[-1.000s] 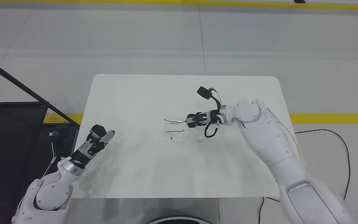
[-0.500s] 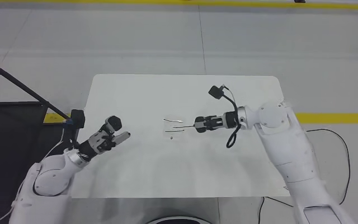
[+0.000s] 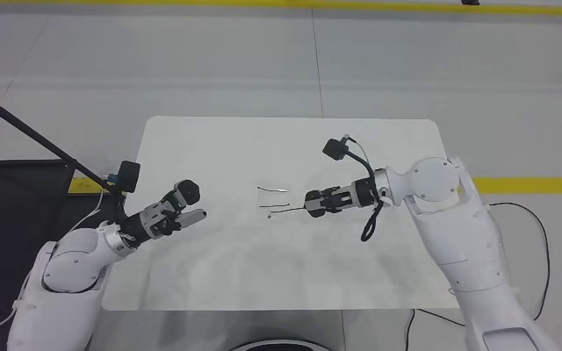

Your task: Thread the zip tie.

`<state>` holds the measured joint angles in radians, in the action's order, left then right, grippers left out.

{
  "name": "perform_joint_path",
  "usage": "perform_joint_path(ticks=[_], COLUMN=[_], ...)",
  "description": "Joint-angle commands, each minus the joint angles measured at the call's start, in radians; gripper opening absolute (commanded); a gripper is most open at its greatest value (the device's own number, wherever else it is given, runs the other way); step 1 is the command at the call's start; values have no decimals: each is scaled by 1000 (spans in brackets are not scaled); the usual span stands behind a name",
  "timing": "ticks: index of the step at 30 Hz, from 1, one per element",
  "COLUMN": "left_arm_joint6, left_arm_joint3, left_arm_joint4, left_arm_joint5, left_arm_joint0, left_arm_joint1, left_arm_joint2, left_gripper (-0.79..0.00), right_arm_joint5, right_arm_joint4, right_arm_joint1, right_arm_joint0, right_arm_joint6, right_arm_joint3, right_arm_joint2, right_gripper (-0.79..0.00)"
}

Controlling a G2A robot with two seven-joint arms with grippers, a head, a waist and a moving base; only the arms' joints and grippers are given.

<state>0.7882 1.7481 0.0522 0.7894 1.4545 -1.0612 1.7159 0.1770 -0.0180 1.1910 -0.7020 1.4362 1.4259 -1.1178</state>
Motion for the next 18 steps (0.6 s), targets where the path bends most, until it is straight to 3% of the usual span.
perform_joint_path(ticks=[1,6,9,12,18], left_arm_joint6=[0,71,164,197,221], left_arm_joint3=[0,7,-4,-10,-39], left_arm_joint4=[0,4,-64,-114,-172], left_arm_joint5=[0,52,79,46,22], left_arm_joint0=[0,-14,-68,-130,-247], left_arm_joint1=[0,8,19,35,89], left_arm_joint2=[0,-49,-93,-160,-327], left_gripper=[0,0,0,0,0], right_arm_joint5=[0,13,21,35,62], right_arm_joint4=[0,9,22,49,124], right_arm_joint1=[0,0,0,2,-5], right_arm_joint0=[0,-11,13,52,173], right_arm_joint6=[0,-20,26,100,100], right_arm_joint3=[0,22,44,58,24], right_arm_joint2=[0,13,32,70,218], right_gripper=[-785,-785,-785,-785,-785])
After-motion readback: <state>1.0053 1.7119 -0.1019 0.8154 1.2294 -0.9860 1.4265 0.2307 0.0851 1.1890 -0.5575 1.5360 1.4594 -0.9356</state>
